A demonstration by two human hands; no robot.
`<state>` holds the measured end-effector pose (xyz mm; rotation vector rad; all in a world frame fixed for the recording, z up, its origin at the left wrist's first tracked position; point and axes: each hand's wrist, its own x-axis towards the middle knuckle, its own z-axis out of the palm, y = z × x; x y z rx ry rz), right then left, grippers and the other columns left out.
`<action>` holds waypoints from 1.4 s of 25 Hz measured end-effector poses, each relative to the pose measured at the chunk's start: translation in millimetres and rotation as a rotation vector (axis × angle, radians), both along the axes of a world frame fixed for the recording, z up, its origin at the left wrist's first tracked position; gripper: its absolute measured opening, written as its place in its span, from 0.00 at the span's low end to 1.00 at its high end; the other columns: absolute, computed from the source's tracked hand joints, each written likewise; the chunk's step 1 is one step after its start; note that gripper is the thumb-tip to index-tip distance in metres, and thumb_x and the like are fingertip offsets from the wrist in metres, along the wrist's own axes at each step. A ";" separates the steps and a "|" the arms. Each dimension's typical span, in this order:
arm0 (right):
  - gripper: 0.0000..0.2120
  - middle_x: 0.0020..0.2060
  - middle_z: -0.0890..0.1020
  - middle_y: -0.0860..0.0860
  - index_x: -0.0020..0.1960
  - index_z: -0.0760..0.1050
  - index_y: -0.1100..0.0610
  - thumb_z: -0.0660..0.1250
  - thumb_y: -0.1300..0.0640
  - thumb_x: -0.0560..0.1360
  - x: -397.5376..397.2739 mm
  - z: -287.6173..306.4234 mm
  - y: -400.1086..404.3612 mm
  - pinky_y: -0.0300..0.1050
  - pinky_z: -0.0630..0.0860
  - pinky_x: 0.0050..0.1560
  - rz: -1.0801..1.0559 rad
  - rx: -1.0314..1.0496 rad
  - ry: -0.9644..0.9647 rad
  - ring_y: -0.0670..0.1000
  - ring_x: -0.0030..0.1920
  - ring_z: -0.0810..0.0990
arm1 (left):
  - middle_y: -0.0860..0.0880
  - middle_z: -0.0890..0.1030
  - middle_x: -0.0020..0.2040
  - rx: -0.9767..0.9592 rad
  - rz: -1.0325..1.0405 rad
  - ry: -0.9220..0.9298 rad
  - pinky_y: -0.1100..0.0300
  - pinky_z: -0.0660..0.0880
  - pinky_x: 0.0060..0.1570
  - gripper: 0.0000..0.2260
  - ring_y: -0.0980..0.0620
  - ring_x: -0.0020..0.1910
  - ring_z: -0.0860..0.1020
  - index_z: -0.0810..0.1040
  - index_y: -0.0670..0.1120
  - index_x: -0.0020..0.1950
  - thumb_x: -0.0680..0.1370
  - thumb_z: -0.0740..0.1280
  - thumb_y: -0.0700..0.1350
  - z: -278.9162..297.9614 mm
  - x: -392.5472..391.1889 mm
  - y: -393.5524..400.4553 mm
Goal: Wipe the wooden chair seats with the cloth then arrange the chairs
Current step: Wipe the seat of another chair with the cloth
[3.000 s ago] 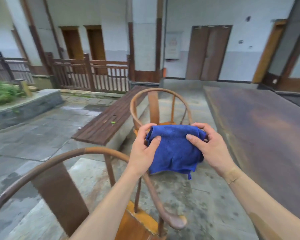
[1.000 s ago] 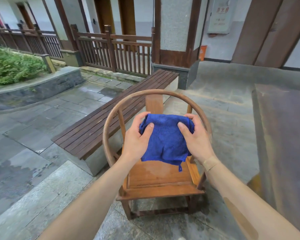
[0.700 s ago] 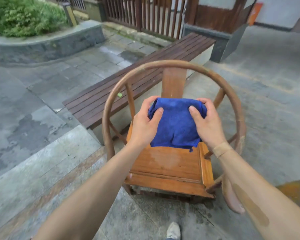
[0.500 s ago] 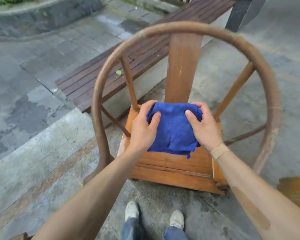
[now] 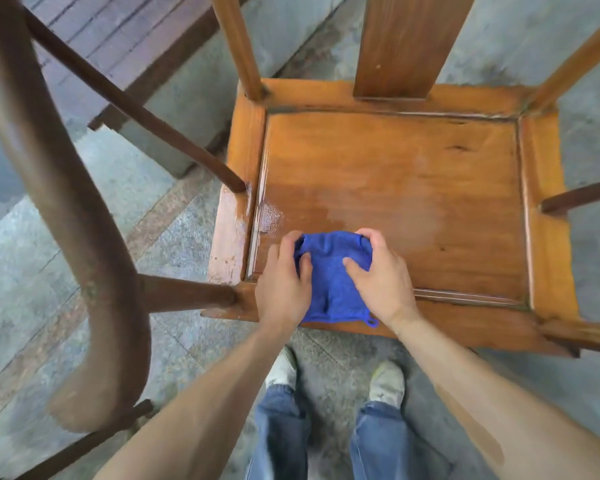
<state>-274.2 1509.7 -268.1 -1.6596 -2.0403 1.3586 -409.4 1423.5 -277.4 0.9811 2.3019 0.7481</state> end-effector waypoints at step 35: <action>0.23 0.78 0.62 0.50 0.74 0.65 0.42 0.54 0.40 0.80 72.0 -72.2 187.3 0.69 0.42 0.77 0.169 0.538 -0.420 0.58 0.79 0.54 | 0.50 0.50 0.83 -0.193 -0.528 0.510 0.42 0.50 0.78 0.26 0.48 0.82 0.49 0.52 0.53 0.82 0.83 0.46 0.54 -51.7 -29.5 58.8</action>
